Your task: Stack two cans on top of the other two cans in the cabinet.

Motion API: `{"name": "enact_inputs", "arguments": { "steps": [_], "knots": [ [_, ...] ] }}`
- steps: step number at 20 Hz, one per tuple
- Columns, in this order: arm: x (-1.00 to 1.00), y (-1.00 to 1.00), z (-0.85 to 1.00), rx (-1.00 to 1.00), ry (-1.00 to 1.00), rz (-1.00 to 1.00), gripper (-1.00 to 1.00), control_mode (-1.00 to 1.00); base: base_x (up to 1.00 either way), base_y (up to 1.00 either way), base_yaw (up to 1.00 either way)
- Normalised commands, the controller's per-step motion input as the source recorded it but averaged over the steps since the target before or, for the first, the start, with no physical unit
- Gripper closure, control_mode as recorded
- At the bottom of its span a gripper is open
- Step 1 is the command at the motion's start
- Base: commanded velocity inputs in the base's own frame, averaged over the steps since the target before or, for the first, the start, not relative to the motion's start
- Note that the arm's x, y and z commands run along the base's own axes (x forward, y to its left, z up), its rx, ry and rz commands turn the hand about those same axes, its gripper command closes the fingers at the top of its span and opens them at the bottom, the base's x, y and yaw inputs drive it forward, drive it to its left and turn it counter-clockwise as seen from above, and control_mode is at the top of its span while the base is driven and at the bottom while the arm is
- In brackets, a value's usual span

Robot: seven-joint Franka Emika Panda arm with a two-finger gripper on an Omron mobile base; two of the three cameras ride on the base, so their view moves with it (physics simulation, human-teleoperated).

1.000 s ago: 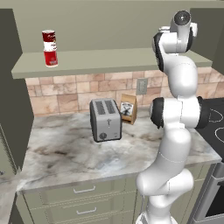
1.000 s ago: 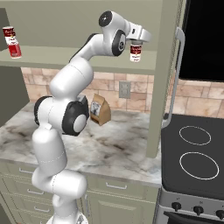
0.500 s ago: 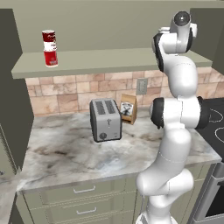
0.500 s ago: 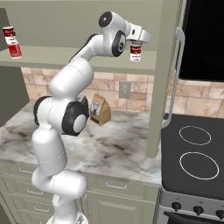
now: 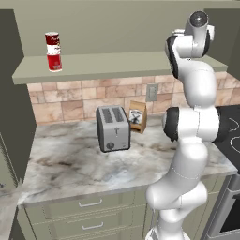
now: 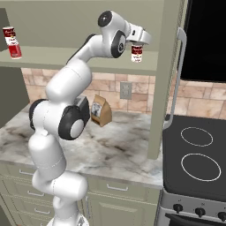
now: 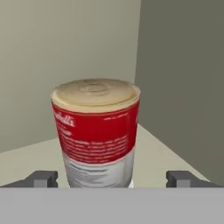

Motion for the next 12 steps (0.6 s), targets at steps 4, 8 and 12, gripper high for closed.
{"name": "enact_inputs", "arguments": {
  "steps": [4,8,12],
  "knots": [
    [-0.41,0.14,-0.12,0.00,0.00,0.00,-1.00,-1.00,0.00,0.00,0.00],
    [-0.47,0.22,-0.14,0.00,-0.01,0.00,-1.00,-1.00,0.00,0.00,0.00],
    [-0.52,0.27,-0.15,0.01,-0.04,0.00,-1.00,-1.00,0.00,0.00,0.00]
  ]
}}
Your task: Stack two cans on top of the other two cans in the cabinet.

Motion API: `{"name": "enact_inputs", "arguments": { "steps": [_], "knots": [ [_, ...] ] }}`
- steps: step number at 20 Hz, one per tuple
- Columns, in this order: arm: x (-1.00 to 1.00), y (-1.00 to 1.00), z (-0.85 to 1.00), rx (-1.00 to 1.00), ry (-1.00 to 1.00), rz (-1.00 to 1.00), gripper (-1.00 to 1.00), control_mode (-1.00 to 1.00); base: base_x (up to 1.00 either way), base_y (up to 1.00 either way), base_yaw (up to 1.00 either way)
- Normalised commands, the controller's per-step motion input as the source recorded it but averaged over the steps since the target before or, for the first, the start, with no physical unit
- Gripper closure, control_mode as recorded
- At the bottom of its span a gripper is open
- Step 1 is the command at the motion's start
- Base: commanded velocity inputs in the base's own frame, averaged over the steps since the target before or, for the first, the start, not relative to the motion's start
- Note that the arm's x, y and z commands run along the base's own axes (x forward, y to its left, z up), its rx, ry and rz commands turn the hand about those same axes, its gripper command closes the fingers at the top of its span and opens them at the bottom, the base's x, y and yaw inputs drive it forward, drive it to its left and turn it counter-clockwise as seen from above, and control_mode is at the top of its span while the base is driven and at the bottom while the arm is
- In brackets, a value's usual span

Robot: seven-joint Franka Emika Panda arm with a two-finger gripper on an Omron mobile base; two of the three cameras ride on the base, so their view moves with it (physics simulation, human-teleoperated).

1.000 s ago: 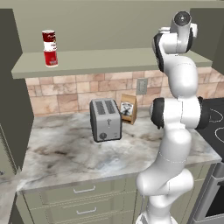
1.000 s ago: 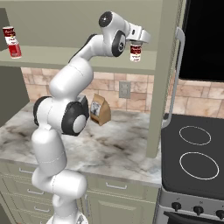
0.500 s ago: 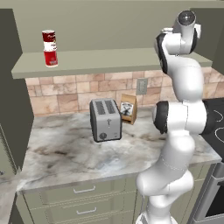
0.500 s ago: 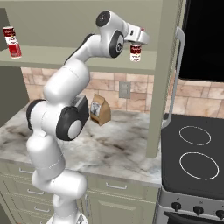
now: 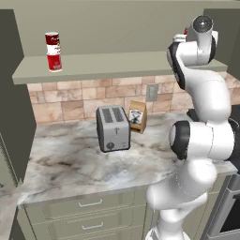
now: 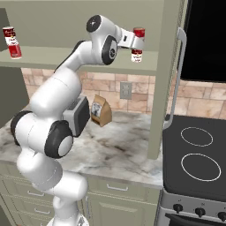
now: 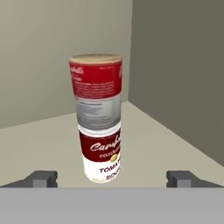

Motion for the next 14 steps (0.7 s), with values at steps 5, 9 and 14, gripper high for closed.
{"name": "enact_inputs", "arguments": {
  "steps": [5,9,14],
  "knots": [
    [-0.59,0.28,-0.08,0.03,-0.02,0.01,-1.00,-1.00,0.00,0.00,0.00],
    [-0.57,0.30,-0.01,0.06,0.01,0.02,-1.00,-1.00,0.00,0.00,0.00],
    [-0.59,0.34,0.00,0.08,0.05,0.05,-1.00,-1.00,0.00,0.00,0.00]
  ]
}}
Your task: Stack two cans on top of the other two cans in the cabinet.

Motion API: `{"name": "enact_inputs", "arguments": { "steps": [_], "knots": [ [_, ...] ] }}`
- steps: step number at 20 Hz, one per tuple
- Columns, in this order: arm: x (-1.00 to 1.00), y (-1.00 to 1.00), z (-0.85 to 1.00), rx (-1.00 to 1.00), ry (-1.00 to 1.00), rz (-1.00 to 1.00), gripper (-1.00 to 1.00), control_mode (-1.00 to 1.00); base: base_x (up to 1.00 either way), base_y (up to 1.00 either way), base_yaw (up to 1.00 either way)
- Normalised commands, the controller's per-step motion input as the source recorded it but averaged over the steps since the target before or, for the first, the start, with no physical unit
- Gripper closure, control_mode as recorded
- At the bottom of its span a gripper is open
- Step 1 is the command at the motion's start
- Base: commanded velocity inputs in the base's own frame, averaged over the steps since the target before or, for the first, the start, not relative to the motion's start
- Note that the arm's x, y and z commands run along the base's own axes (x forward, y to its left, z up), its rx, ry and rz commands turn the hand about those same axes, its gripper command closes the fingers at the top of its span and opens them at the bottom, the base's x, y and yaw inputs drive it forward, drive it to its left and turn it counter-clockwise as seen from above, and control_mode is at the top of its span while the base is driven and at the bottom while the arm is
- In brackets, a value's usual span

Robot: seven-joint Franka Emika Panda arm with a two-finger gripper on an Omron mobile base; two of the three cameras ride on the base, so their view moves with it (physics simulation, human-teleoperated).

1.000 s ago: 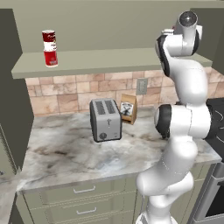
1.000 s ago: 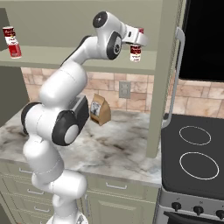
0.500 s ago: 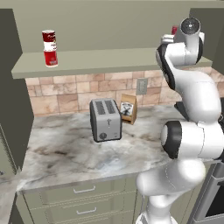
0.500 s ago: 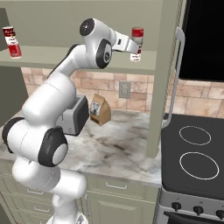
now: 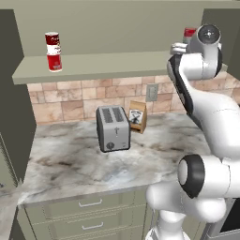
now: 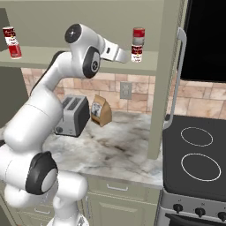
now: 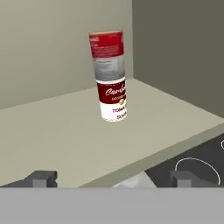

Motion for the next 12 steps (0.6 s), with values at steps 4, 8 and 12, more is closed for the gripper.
{"name": "enact_inputs", "arguments": {
  "steps": [4,8,12],
  "knots": [
    [-0.58,0.35,0.00,0.10,0.09,0.07,-1.00,-1.00,0.00,0.00,0.00],
    [-0.59,0.39,-0.04,0.11,0.09,0.13,-1.00,-1.00,0.00,0.00,0.00],
    [-0.62,0.42,-0.17,0.06,0.02,0.22,-1.00,-1.00,0.00,0.00,0.00]
  ]
}}
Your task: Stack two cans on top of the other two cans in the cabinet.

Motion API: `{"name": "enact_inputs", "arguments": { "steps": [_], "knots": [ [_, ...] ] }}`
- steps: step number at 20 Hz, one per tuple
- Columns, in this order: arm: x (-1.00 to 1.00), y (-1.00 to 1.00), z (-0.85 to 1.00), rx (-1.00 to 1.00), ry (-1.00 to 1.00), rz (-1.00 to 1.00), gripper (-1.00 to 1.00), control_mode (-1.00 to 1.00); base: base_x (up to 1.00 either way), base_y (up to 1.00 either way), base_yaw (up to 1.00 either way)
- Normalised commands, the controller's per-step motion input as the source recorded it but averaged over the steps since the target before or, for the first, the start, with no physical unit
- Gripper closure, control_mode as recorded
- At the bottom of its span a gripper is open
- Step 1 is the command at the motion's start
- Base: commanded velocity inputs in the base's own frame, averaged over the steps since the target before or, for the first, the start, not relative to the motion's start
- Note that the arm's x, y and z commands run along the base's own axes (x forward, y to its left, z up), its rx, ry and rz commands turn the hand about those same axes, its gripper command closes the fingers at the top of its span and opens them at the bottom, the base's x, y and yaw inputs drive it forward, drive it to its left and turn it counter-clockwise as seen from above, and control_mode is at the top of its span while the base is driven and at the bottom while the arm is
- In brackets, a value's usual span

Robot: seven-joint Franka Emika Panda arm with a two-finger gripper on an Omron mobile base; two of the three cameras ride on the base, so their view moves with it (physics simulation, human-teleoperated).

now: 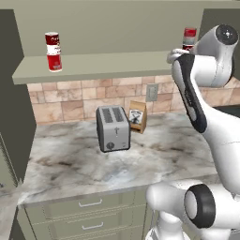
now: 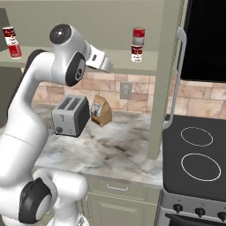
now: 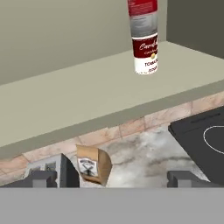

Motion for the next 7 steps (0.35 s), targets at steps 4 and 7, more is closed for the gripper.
{"name": "enact_inputs", "arguments": {
  "steps": [4,7],
  "knots": [
    [-0.64,0.42,-0.34,0.01,0.00,0.25,-1.00,-1.00,0.00,0.00,0.00],
    [-0.62,0.42,-0.43,0.00,-0.01,0.25,-1.00,-1.00,0.00,0.00,0.00]
  ]
}}
